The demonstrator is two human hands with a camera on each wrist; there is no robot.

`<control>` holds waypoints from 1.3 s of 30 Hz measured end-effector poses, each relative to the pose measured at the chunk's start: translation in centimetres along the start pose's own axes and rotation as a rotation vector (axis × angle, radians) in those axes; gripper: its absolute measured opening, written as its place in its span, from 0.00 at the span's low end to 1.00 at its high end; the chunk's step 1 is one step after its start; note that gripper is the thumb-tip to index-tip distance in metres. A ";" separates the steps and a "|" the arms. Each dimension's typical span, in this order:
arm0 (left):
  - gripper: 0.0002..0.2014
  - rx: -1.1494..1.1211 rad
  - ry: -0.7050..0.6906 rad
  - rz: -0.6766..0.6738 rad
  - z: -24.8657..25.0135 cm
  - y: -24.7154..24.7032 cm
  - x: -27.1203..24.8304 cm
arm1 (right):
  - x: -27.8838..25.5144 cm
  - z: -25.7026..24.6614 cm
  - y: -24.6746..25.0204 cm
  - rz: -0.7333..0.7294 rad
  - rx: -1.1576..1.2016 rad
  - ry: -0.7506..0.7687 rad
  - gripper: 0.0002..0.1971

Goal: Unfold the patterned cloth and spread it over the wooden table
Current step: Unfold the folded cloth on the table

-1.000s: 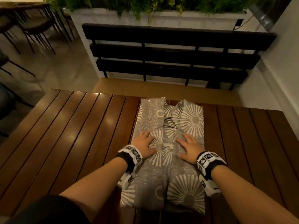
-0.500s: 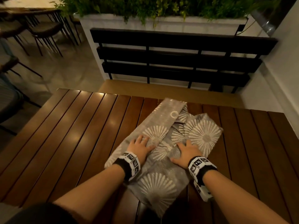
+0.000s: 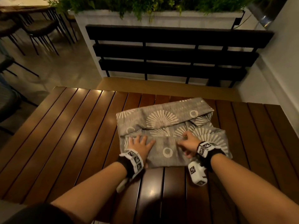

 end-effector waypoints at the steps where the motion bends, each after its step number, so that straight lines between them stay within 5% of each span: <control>1: 0.63 -0.004 0.017 -0.006 -0.9 0.5 0.7 | 0.0 0.0 1.1 0.033 -0.070 0.097 0.17; 3: 0.64 -0.027 0.017 -0.016 -2.8 1.5 1.9 | -0.3 -0.2 4.1 0.215 -0.446 0.269 0.09; 6: 0.64 -0.130 -0.012 0.000 -5.2 2.8 3.1 | 0.3 1.8 6.8 0.329 -0.858 0.272 0.26; 9: 0.69 -0.232 0.046 -0.030 -6.6 2.8 3.8 | 1.3 4.7 7.8 0.237 -0.735 0.093 0.45; 17: 0.70 -0.135 0.205 0.009 -5.1 2.5 4.3 | 1.5 5.3 7.7 0.239 -0.828 0.028 0.66; 24: 0.54 -0.050 0.192 0.038 -3.5 3.5 4.3 | 0.9 3.6 5.9 0.113 -0.964 0.042 0.65; 29: 0.53 -0.031 0.220 0.043 -3.5 3.0 4.3 | 0.3 2.9 5.0 0.099 -0.943 0.110 0.64; 35: 0.30 0.035 0.172 0.048 -3.1 3.0 4.4 | 0.5 3.6 5.0 0.110 -0.819 0.075 0.61; 39: 0.23 0.041 0.189 0.046 -2.9 3.2 4.3 | 0.9 3.6 5.1 0.083 -0.802 0.116 0.40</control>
Point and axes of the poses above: each hand's wrist, its own x-axis towards the middle knuckle, its own y-axis out of the back of the hand, z = x × y, the point moved 4 cm from there along x, towards the middle knuckle, and after that the axes turned 5 degrees about x, right-handed, at the moved point
